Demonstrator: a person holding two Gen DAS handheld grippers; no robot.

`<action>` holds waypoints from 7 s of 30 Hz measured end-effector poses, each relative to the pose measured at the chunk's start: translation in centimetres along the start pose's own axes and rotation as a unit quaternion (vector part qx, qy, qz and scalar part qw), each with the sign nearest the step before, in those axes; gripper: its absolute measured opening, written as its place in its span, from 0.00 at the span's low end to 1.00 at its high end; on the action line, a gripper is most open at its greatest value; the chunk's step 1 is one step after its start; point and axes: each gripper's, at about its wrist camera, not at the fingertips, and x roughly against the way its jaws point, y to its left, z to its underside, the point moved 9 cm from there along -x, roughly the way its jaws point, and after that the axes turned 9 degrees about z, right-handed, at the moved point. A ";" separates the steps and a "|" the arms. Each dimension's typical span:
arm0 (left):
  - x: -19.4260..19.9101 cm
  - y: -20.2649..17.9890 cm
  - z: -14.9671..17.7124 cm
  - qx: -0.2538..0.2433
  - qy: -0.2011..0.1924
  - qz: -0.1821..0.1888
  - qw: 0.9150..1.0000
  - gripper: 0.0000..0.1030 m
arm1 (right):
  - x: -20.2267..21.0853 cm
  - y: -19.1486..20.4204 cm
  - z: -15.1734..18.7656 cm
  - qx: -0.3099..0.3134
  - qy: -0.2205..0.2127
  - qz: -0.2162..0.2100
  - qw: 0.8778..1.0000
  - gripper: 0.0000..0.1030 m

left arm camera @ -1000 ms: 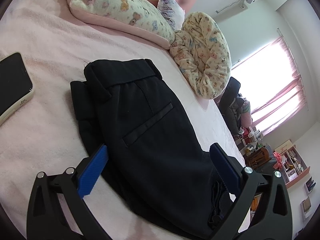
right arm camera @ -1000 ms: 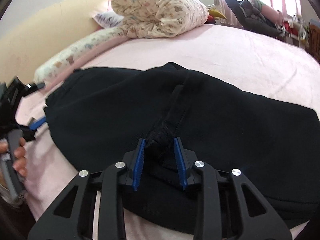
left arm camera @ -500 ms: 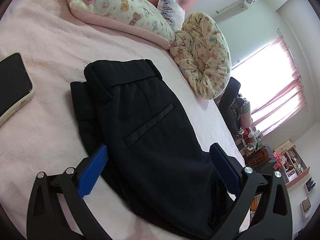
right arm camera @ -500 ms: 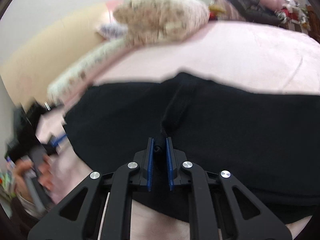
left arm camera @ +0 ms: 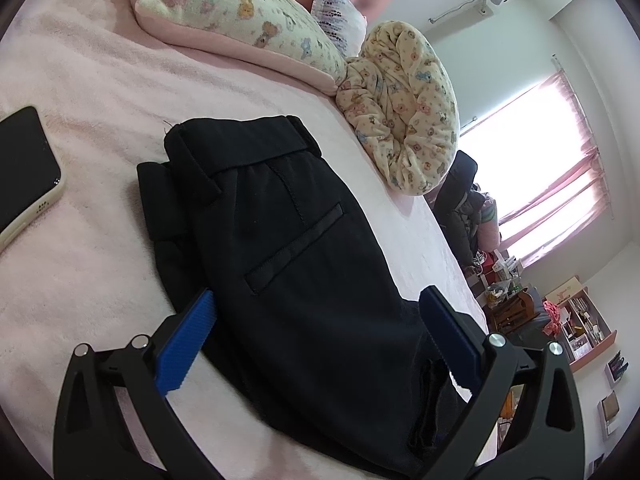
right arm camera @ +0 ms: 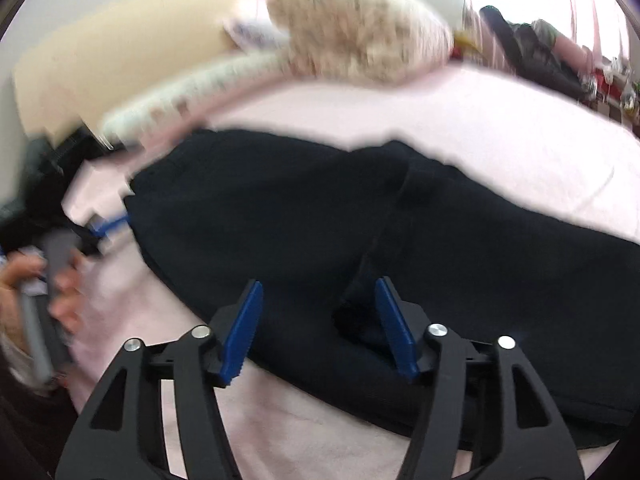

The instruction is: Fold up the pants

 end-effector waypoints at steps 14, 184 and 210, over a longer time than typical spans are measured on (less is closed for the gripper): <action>3.4 -0.3 0.1 0.013 0.092 0.063 0.994 0.98 | 9.2 -8.9 2.9 -0.149 -0.096 -0.083 0.981 0.74; -13.3 -17.9 22.9 -0.297 0.184 -0.057 0.935 0.98 | 10.8 -27.0 6.8 -0.443 -0.143 -0.172 0.868 0.86; -0.9 -17.8 25.2 -0.436 0.092 -0.028 0.895 0.98 | 19.2 -19.0 7.1 -0.208 -0.216 0.063 0.952 0.99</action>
